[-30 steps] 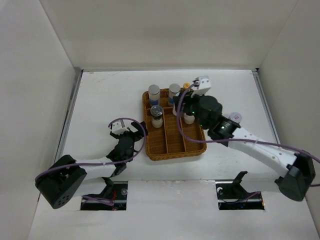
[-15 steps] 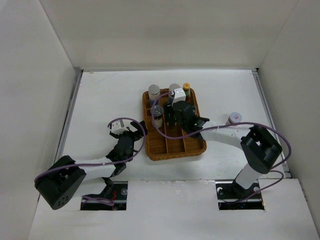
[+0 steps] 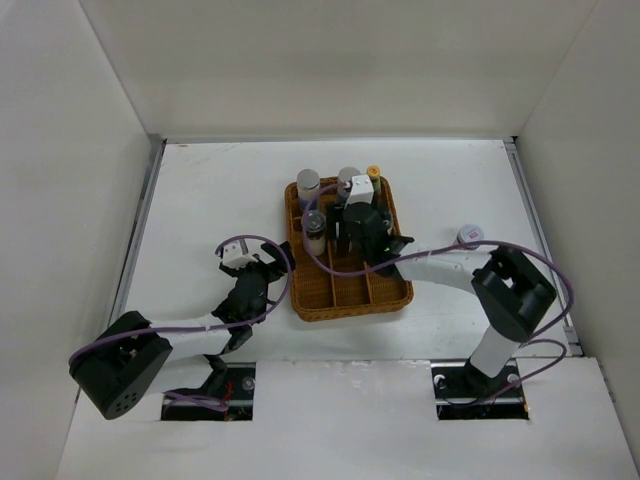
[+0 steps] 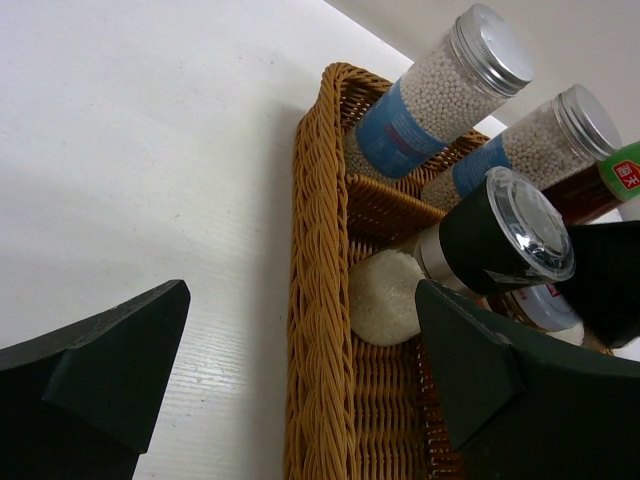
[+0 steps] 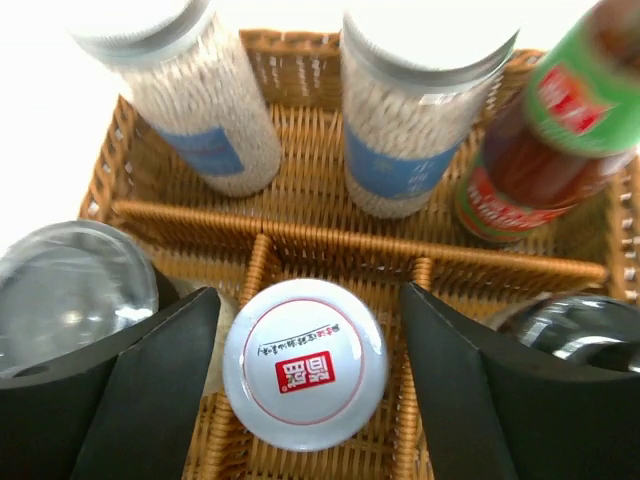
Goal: Organize the condiment bottles
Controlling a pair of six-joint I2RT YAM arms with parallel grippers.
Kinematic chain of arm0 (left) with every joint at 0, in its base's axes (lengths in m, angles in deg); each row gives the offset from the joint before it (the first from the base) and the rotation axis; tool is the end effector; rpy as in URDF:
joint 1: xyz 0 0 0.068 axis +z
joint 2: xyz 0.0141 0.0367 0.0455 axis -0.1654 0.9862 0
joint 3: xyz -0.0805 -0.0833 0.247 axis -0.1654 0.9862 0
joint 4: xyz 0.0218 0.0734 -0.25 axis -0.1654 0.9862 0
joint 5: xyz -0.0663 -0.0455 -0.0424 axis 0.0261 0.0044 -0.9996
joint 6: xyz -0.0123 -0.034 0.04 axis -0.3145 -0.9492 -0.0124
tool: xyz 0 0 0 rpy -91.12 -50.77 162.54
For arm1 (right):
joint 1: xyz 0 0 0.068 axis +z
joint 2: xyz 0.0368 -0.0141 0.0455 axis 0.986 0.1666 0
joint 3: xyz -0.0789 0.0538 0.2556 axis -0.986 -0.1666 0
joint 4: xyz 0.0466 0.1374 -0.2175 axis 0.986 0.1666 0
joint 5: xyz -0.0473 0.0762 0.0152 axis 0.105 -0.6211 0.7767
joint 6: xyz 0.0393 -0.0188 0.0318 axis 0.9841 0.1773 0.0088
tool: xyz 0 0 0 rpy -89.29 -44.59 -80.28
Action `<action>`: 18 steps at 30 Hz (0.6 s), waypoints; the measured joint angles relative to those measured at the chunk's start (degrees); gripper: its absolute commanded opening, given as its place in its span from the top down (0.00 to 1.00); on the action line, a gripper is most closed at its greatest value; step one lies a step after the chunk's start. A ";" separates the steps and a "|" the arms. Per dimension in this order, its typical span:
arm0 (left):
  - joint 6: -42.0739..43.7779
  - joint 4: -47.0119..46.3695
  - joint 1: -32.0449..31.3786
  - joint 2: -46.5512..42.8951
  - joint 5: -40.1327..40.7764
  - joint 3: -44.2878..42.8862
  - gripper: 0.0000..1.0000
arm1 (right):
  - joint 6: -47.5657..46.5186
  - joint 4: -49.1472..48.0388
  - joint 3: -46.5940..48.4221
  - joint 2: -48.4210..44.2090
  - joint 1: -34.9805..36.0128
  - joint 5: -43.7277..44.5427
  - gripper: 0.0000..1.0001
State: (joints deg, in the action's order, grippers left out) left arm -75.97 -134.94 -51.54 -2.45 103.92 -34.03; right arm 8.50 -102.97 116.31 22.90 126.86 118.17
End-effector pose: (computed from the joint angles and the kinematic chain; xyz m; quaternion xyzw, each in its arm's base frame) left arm 0.1584 -0.1108 0.1629 -0.2119 0.7077 -0.1936 0.6455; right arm 0.2745 0.2637 0.2196 -0.0858 0.8131 0.0946 0.5679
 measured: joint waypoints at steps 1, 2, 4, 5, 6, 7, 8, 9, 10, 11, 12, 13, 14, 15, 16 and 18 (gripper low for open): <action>0.00 0.00 0.00 0.00 0.00 0.00 0.00 | 0.09 0.59 0.00 -1.29 0.00 0.39 0.19; 0.00 0.00 0.00 0.00 -0.02 0.00 0.00 | 0.11 1.38 0.00 -2.89 0.02 0.81 0.19; -0.02 0.00 0.00 0.00 -0.07 0.00 0.00 | 0.13 2.82 0.00 -7.30 0.09 1.97 0.19; -0.02 0.00 0.00 0.00 -0.15 0.00 0.00 | 0.13 3.58 0.00 -10.10 0.15 2.75 0.20; -0.02 0.00 0.00 0.00 -0.22 0.00 0.00 | 0.15 4.04 -0.02 -12.83 0.28 3.43 0.21; -0.04 0.00 0.00 0.00 -0.24 0.00 0.00 | 0.13 4.37 -0.20 -15.91 0.50 4.26 0.25; -0.04 0.00 -0.02 0.00 -0.26 0.00 0.00 | 0.07 4.44 -0.55 -18.88 0.70 5.05 0.32; -0.04 0.00 -0.02 0.00 -0.28 0.00 0.00 | -0.07 4.35 -1.25 -22.18 0.92 5.92 0.44; -0.04 0.00 -0.02 0.00 -0.28 0.00 0.00 | 0.02 4.31 -2.36 -25.55 0.92 6.91 0.54; -0.04 0.00 -0.02 0.00 -0.31 0.00 0.00 | 0.00 4.35 -3.78 -28.65 0.72 7.87 0.59; -0.04 0.00 -0.02 0.00 -0.35 0.00 0.00 | 0.33 4.37 -5.75 -31.93 -0.07 8.96 0.61; -0.04 0.00 -0.02 0.00 -0.42 0.00 0.00 | 0.61 4.48 -7.74 -34.75 -1.57 10.16 0.60; -0.07 0.00 -0.07 -0.02 -0.44 0.00 0.00 | 1.27 4.87 -10.34 -37.64 -4.17 11.50 0.53; -0.07 0.00 -0.09 -0.02 -0.46 0.00 0.00 | 1.99 5.90 -13.00 -40.22 -7.74 13.07 0.39; -0.07 0.00 -0.15 -0.02 -0.46 0.00 0.00 | 2.86 7.02 -15.32 -42.03 -11.56 14.71 0.23; -0.09 0.00 -0.20 -0.02 -0.48 0.00 0.00 | 4.70 10.40 -19.43 -44.33 -19.65 17.46 0.03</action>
State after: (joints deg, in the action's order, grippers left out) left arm -76.05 -134.94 -51.74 -2.47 103.44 -34.03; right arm 13.20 -92.57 96.88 -21.43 107.21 135.64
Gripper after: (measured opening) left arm 0.997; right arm 0.838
